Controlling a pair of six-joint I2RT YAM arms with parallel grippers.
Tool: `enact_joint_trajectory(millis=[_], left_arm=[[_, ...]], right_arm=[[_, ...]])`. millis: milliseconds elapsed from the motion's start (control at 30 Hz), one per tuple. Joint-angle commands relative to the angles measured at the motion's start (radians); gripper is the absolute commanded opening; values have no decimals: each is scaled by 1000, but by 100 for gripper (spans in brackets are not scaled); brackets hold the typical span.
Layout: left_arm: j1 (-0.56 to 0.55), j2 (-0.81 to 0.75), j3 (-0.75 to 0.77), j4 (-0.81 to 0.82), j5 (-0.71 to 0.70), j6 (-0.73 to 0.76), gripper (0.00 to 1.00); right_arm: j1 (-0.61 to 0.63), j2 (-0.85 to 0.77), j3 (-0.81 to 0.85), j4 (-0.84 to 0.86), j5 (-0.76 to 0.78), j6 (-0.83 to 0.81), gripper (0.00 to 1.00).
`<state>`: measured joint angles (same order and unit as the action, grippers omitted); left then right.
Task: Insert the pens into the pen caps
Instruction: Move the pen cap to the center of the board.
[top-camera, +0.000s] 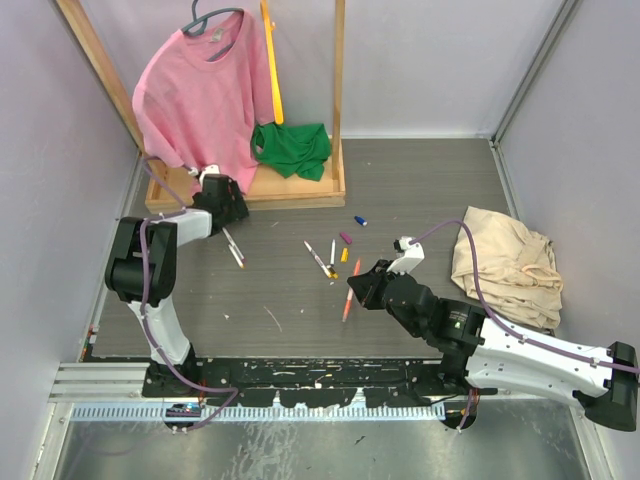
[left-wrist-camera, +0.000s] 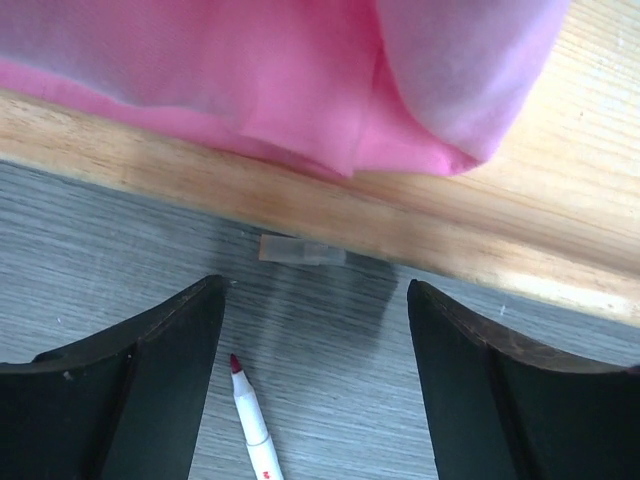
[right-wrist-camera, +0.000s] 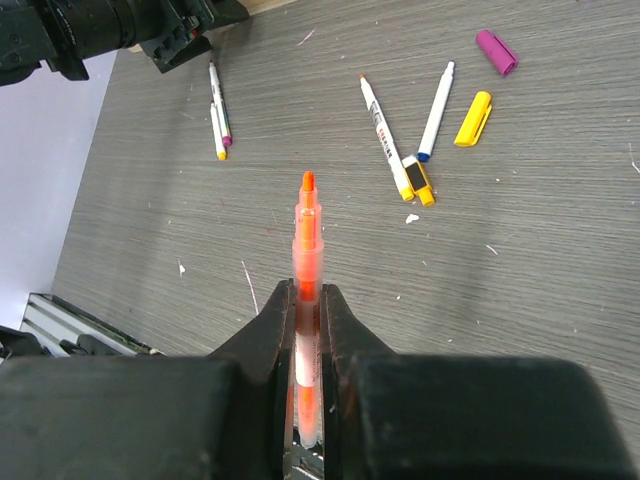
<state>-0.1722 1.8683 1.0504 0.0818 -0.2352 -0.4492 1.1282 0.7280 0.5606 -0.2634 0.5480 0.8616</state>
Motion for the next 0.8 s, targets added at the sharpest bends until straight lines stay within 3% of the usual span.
enact_joint_trajectory(millis=[0,367,767], left_arm=[[26,13,53,-13,27,-29,74],[30,56,113,-76,25,-31,64],[28,100,188,-175,13,-34,47]], right_arm=[[-8,-7,11,28,6,-21,0],[-14,0,18,29,3,-29,0],[-22,16,28,29,-5,-48,0]])
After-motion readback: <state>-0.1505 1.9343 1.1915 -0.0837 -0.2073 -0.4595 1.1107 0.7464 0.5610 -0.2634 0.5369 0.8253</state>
